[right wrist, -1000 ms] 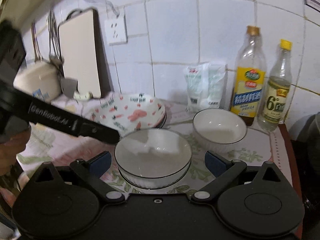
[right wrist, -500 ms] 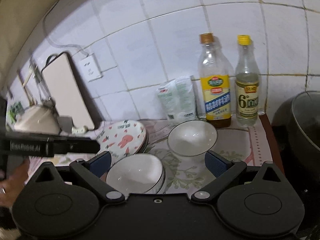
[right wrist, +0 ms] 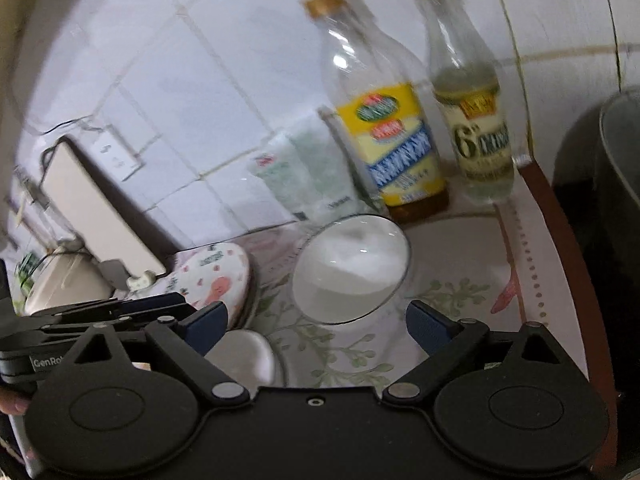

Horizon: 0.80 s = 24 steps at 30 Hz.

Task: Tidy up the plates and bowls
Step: 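Move both tools to the remaining white bowl by the bottles and grip its rim, then lift the white bowl off the cloth with both tools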

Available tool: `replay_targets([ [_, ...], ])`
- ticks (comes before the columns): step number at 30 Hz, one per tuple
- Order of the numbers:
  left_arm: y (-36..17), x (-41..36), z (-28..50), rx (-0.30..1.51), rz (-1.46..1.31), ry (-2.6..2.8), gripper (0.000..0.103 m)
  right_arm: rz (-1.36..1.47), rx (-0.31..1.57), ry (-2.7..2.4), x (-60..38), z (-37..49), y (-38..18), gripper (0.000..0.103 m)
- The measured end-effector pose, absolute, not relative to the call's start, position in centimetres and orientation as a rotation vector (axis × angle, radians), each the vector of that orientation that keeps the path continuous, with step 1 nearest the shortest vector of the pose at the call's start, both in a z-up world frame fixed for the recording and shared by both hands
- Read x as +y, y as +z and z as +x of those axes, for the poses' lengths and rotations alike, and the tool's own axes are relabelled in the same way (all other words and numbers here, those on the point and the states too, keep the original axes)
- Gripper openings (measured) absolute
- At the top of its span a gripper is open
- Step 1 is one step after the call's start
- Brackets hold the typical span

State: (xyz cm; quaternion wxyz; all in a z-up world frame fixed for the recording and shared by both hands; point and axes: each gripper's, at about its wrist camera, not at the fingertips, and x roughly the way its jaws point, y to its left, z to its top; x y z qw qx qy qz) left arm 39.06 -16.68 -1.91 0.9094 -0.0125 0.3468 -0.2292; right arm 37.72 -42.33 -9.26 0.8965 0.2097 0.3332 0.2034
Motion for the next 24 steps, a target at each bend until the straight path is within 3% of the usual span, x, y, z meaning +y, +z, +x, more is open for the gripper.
replay_targets([
  [5,-3.9,-17.3,42.4,0.727,0.007,-0.472,0.041,0.478,0.74,0.406,-42.9,40.8,-11.8,0.095],
  [11,-4.8,-18.9,45.4,0.796,0.059,-0.487,0.041,0.479,0.793,0.391,-42.7,43.1,-13.6,0.084],
  [18,-6.7,-20.1,48.5,0.909,0.037,-0.47,0.036,0.528,0.864,0.361,-42.8,45.4,-15.9,0.061],
  [22,-7.1,-20.4,49.0,0.908,0.037,-0.495,0.023,0.525,0.884,0.363,-42.4,45.7,-16.4,0.041],
  [24,-7.1,-20.5,49.1,0.909,0.042,-0.488,0.023,0.539,0.881,0.356,-42.5,45.6,-16.5,0.039],
])
